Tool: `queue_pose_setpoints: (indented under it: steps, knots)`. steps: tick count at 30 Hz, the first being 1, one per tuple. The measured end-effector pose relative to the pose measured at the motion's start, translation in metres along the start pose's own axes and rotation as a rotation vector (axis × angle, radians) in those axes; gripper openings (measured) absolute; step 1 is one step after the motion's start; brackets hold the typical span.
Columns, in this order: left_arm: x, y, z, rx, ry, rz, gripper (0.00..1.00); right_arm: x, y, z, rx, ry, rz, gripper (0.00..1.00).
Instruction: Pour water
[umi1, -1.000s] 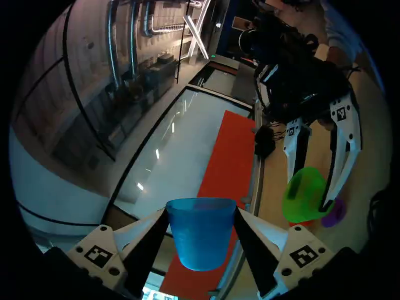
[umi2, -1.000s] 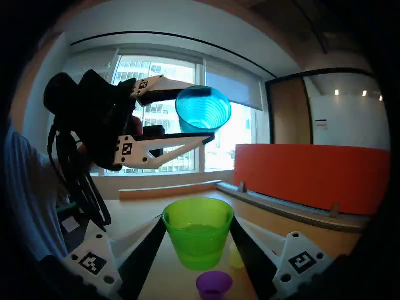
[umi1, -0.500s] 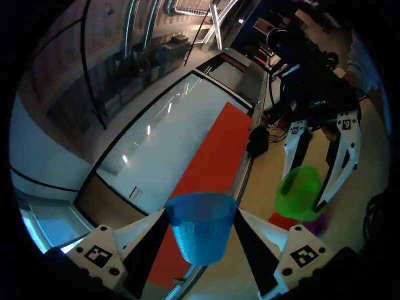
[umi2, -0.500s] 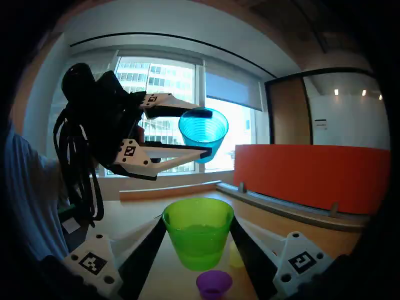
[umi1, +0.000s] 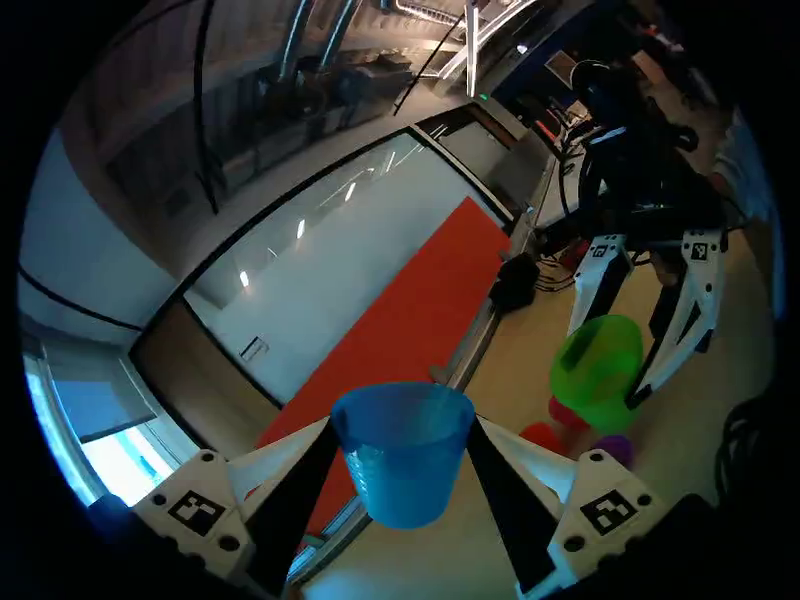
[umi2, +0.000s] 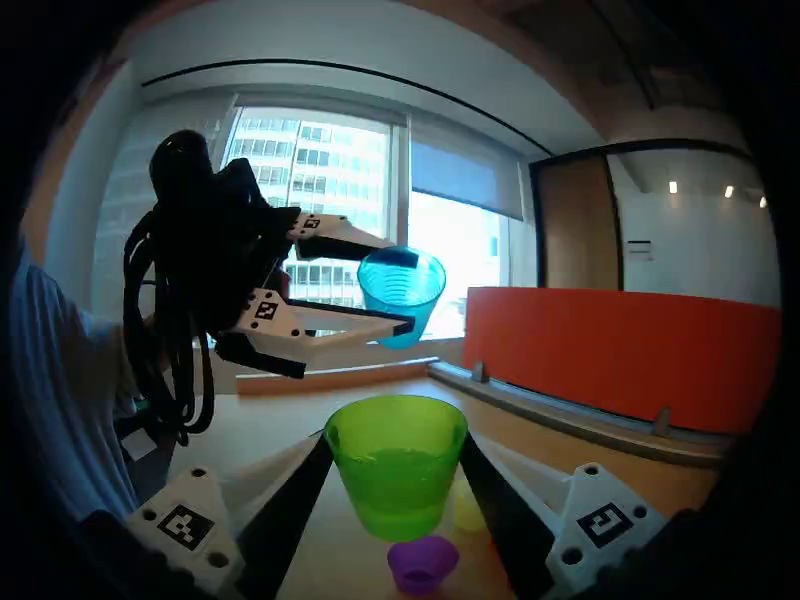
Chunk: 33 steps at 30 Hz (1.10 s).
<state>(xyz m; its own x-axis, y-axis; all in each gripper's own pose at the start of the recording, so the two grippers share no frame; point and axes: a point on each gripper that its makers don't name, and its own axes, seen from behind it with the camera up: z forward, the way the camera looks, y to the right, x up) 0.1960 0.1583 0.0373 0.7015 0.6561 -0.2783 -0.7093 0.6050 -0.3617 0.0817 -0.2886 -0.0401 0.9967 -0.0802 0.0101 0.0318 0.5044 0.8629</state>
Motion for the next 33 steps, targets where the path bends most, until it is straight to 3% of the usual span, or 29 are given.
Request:
queue_pose_setpoints:
  steps: [7, 18, 33]
  knots:
    - [-0.018, 0.002, 0.0, -0.011, -0.007, -0.146, 0.87, 0.0, 0.002, -0.004, -0.009, -0.003, -0.004, 0.9]
    - [-0.042, 0.016, 0.001, -0.038, -0.003, -0.425, 0.87, 0.0, 0.005, -0.012, -0.025, -0.011, -0.011, 0.9]
    - [-0.073, 0.041, -0.003, -0.069, 0.0, -0.642, 0.88, 0.0, 0.01, -0.021, -0.044, -0.014, -0.015, 0.9]
